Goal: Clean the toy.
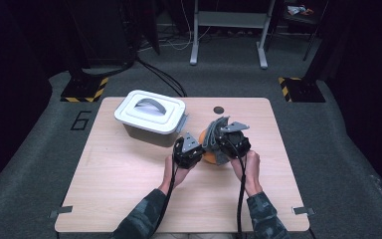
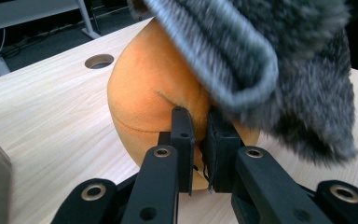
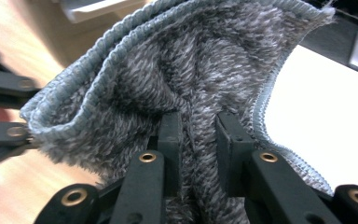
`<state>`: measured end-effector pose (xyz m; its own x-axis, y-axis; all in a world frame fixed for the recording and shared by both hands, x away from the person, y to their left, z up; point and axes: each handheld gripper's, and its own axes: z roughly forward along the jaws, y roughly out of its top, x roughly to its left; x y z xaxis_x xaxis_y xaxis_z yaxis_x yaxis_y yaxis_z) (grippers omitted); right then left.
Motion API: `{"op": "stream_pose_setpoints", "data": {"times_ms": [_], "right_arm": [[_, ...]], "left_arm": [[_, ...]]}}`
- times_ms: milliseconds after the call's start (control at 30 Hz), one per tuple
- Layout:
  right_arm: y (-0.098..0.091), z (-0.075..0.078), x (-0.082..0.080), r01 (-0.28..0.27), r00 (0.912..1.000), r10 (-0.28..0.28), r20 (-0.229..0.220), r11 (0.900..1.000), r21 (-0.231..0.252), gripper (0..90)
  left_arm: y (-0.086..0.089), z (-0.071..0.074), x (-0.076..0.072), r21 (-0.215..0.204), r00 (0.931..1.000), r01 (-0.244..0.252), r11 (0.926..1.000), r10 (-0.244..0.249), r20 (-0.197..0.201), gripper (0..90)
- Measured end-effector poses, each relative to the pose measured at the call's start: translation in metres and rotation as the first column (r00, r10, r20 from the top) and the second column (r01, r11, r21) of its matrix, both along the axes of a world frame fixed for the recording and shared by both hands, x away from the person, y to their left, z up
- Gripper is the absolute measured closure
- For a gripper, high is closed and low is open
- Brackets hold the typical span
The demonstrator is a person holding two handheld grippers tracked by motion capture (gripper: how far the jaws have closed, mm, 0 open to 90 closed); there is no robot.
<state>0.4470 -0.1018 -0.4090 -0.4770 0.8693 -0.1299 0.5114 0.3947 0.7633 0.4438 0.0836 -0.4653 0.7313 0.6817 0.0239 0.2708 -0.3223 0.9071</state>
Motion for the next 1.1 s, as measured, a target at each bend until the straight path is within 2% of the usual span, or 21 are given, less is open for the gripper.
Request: {"op": "stream_pose_setpoints", "data": {"times_ms": [167,200,367,467,600,833,1100], "right_arm": [[-0.012,-0.001,0.007,0.043,0.999,-0.043,0.009,0.9991,0.006,74.1],[-0.016,-0.002,0.009,0.07,0.9975,-0.07,0.011,0.9975,0.004,74.1],[-0.03,-0.008,0.014,0.104,0.9945,-0.104,-0.005,0.9942,0.026,73.8],[-0.035,-0.008,0.012,0.093,0.9957,-0.092,-0.011,0.9934,0.066,73.4],[-0.043,-0.005,0.005,0.079,0.9969,-0.078,-0.009,0.9927,0.091,73.0],[-0.056,-0.004,-0.008,0.082,0.9966,-0.082,-0.006,0.9906,0.109,72.6],[-0.063,-0.006,-0.022,0.083,0.9963,-0.081,-0.028,0.993,0.085,72.1]], "left_arm": [[0.0,0.0,0.0,-0.001,1.0,0.0,1.0,0.0,0.0,83.0],[0.0,0.0,0.0,-0.005,1.0,0.0,1.0,0.0,-0.002,83.0],[0.001,-0.001,-0.001,-0.009,1.0,-0.005,0.9999,0.005,-0.005,82.9],[0.0,0.0,-0.001,-0.008,0.9999,-0.01,0.9999,0.01,-0.012,82.8],[-0.001,0.0,-0.001,-0.009,0.9997,-0.023,0.9997,0.023,-0.01,82.5],[-0.001,0.0,-0.001,-0.015,0.9995,-0.023,0.9996,0.023,-0.021,81.9],[0.0,0.0,0.0,-0.01,0.9995,-0.022,0.9997,0.022,-0.021,82.0]]}}
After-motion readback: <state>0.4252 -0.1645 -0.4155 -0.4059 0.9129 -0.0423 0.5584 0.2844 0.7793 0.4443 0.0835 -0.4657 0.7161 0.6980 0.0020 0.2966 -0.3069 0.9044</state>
